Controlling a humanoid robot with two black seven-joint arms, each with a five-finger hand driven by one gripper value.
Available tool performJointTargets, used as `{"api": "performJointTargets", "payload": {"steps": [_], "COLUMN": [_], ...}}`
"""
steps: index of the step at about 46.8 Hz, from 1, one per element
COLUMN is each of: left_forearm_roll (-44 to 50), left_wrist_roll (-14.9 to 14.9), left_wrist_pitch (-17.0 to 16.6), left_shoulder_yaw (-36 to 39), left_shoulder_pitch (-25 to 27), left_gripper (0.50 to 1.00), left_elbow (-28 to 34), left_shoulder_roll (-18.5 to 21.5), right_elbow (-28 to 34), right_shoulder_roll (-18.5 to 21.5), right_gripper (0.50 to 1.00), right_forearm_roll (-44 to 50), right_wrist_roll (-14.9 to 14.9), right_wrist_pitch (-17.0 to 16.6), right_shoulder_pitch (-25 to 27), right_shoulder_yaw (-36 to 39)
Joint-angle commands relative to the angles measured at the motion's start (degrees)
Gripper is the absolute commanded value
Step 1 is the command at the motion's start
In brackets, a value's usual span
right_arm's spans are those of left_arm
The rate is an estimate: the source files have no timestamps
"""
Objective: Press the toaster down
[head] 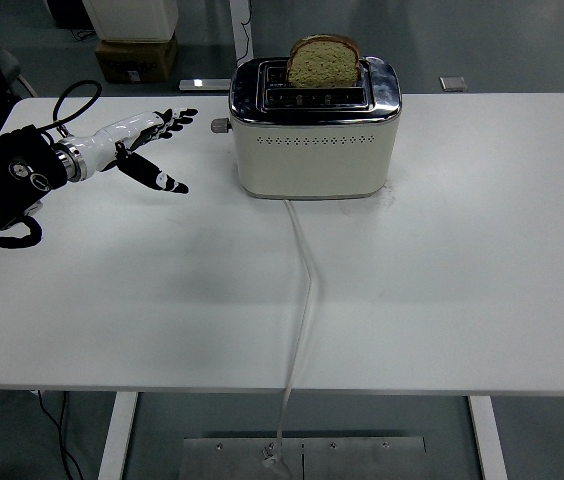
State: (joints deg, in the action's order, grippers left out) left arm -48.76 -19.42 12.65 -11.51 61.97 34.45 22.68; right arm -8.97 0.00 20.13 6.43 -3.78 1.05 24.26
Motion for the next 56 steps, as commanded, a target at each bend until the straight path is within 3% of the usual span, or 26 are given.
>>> {"api": "performJointTargets", "payload": {"steps": [1, 56], "left_forearm_roll": [-0.46, -6.00], "left_wrist_roll": [0.00, -0.09], "left_wrist_pitch": [0.00, -0.35], "left_shoulder_yaw": [0.00, 0.61], "left_shoulder_pitch": [0.08, 0.52], "left_gripper": [1.000, 1.000], "left_elbow": [0.00, -0.09], "left_shoulder_roll": [-0.01, -1.68], "right_elbow": [0.00, 0.00], "right_shoulder_roll": [0.00, 0.00], "right_gripper": [1.000, 1.000], "right_forearm_roll": [0.00, 0.00], "right_wrist_roll": [-0.01, -0.01], "right_wrist_pitch": [0.00, 0.00], "right_shoulder_pitch": [0.00, 0.00], "right_shoulder_yaw": [0.00, 0.00]}}
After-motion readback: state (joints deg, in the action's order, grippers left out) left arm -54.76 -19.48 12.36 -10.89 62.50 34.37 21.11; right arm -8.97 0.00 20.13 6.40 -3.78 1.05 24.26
